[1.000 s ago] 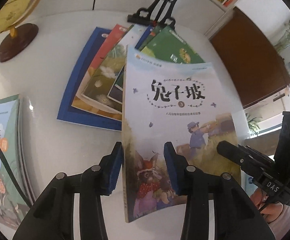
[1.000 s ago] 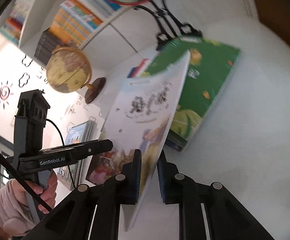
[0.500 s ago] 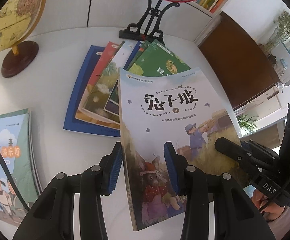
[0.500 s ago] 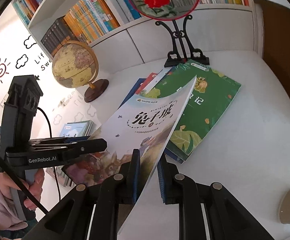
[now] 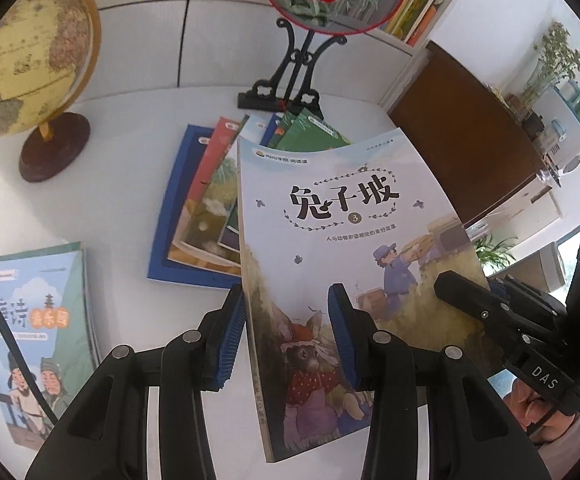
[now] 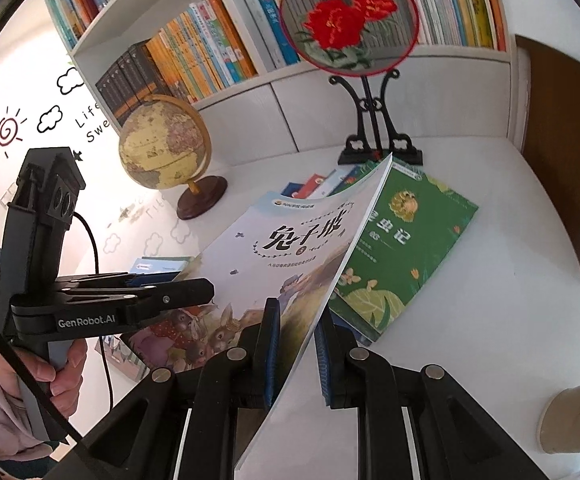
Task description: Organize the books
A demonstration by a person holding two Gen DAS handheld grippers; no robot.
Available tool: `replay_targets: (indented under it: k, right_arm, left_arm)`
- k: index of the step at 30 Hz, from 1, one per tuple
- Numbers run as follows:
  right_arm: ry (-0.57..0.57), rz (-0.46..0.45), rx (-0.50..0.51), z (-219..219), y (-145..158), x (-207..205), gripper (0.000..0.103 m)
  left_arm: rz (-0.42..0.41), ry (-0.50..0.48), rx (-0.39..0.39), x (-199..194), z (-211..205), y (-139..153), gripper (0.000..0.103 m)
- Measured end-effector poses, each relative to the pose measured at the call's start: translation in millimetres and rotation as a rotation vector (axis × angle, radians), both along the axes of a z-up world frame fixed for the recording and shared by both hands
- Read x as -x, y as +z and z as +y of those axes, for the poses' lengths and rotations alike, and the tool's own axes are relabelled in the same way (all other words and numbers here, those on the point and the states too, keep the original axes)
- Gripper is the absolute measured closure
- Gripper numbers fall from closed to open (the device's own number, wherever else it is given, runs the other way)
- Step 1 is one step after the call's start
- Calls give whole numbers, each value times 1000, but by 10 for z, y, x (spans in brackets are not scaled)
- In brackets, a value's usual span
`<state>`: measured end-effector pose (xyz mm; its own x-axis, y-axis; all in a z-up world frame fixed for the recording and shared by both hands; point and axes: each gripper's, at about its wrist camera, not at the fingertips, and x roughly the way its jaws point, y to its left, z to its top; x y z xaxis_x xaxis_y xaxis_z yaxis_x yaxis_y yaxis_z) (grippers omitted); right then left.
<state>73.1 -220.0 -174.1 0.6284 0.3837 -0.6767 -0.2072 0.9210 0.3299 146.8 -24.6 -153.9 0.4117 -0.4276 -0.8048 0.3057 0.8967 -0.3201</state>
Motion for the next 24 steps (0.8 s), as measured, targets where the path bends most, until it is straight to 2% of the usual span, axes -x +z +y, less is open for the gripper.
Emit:
replay_targets:
  k: [5,9,17,24]
  right_arm:
    - [13,-35,7,150,137,16,86]
    - [31,-53,7,321,216,-5,86]
    - [88,-72,23,800,324,-67,86]
    - [139,-67,33,1300,307,-120,86]
  left_arm:
    - [-37,18,-18,61,145,106,66]
    - [-49,53,-2,92,363,154,66]
    - [-55,109,-19,166,815,100,66]
    - [-42,180,-1,267,1350,16,66]
